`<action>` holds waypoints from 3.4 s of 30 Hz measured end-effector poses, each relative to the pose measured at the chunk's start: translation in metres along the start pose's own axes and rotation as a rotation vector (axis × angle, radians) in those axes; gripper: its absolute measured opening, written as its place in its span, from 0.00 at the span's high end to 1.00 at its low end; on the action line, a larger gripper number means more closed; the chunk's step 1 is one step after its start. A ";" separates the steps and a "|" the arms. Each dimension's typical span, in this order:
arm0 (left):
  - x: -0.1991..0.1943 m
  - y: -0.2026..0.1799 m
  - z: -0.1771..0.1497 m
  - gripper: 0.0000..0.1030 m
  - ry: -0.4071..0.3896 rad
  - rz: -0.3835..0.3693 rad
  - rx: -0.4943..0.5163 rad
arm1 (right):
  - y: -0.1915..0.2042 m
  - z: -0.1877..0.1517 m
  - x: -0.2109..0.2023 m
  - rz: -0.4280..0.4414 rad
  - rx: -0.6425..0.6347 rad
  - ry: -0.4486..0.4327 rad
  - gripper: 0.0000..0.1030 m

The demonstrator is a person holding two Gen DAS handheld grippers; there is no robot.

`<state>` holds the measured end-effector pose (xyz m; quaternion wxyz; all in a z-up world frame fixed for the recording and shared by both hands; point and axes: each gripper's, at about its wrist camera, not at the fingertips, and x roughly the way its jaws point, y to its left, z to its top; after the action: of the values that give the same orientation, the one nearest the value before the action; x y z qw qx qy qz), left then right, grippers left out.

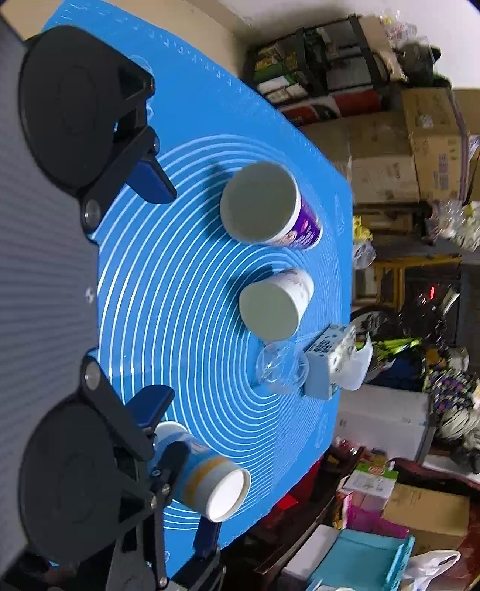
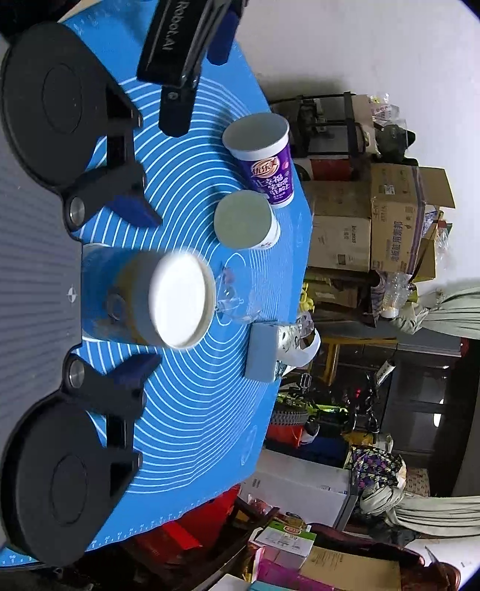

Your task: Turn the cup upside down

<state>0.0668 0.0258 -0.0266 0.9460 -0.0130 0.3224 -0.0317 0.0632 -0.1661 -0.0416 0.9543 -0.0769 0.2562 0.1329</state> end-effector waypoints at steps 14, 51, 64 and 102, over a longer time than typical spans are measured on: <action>-0.049 -0.033 -0.025 0.00 -0.068 -0.077 0.040 | -0.024 -0.040 -0.082 -0.041 0.069 0.006 0.19; -0.076 -0.068 -0.055 0.00 -0.064 -0.097 0.100 | -0.040 -0.070 -0.127 -0.067 0.122 0.035 0.19; -0.076 -0.068 -0.055 0.00 -0.059 -0.099 0.098 | -0.040 -0.069 -0.126 -0.066 0.122 0.038 0.19; -0.075 -0.065 -0.056 0.00 -0.046 -0.101 0.103 | -0.041 -0.070 -0.126 -0.062 0.127 0.046 0.19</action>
<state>-0.0298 -0.0342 -0.0220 0.9498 0.0184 0.2973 -0.0957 -0.0628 -0.2470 -0.0338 0.9548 -0.0273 0.2835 0.0851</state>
